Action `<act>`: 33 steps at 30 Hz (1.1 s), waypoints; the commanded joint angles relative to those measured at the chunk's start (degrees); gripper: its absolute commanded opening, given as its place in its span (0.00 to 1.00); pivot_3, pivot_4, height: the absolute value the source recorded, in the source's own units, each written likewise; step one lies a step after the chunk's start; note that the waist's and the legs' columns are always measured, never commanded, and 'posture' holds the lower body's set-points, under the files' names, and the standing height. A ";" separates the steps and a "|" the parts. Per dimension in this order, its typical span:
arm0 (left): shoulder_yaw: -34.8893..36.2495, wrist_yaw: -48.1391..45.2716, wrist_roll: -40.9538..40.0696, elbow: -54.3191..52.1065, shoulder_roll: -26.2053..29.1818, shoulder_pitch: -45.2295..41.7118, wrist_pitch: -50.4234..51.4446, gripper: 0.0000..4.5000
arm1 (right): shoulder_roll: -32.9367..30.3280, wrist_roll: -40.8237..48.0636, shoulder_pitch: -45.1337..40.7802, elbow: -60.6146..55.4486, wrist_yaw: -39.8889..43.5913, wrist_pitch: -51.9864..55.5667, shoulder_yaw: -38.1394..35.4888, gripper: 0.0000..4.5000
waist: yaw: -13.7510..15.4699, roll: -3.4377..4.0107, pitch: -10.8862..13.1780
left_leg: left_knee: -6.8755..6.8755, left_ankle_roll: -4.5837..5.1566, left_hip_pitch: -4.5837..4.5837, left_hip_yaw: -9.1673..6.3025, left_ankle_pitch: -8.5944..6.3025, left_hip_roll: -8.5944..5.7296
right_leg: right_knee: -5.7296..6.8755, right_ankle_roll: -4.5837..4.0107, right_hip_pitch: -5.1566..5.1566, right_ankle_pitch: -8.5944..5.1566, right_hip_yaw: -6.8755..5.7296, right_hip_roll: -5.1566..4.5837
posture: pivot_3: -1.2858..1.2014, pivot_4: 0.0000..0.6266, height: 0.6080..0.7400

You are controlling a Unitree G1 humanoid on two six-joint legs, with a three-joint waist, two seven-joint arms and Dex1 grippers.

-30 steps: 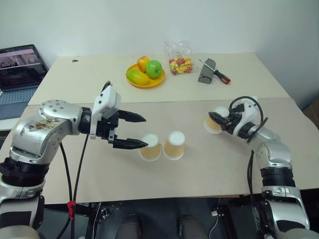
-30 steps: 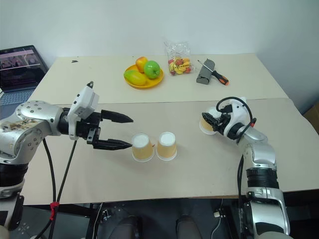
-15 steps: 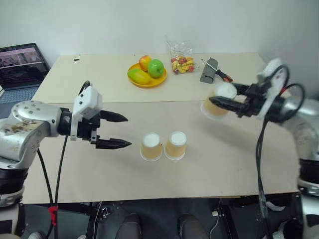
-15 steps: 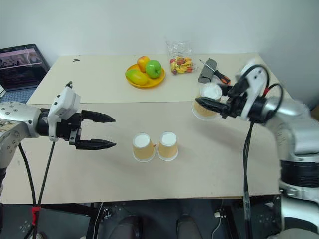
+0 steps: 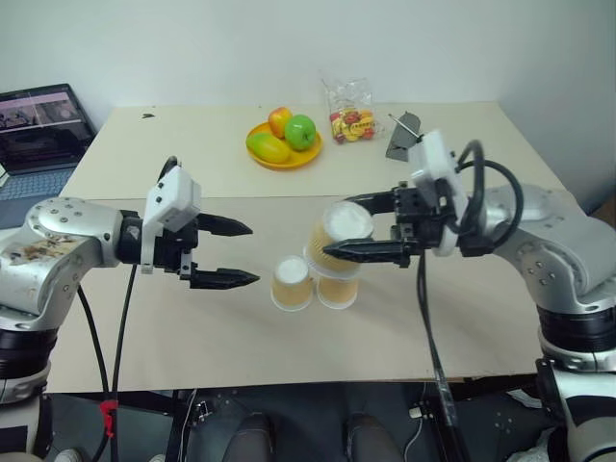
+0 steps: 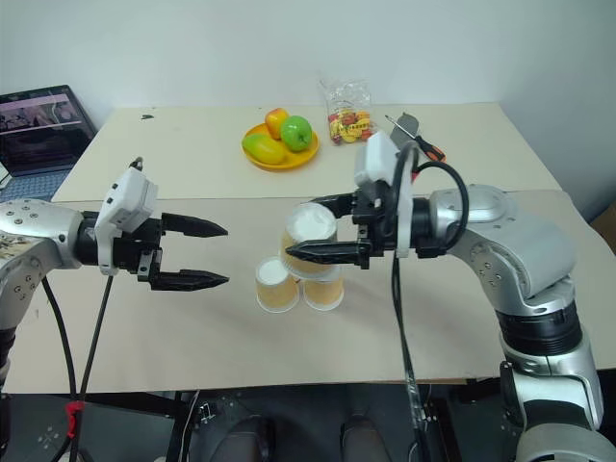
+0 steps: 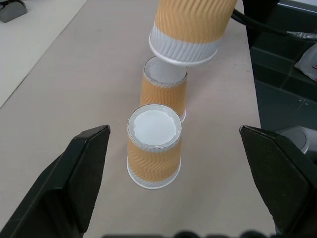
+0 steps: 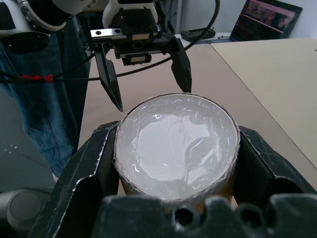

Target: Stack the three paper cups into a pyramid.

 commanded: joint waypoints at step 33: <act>-1.08 -0.87 -0.08 -0.07 -0.37 -3.17 -0.44 1.00 | 8.99 -15.72 -7.07 21.48 11.93 -10.09 9.01 0.61 | -0.25 0.00 0.00 | 0.01 -0.02 0.06 0.00 0.02 0.01 | 0.14 0.00 -0.02 0.00 0.00 0.03 | 0.52 0.24 1.00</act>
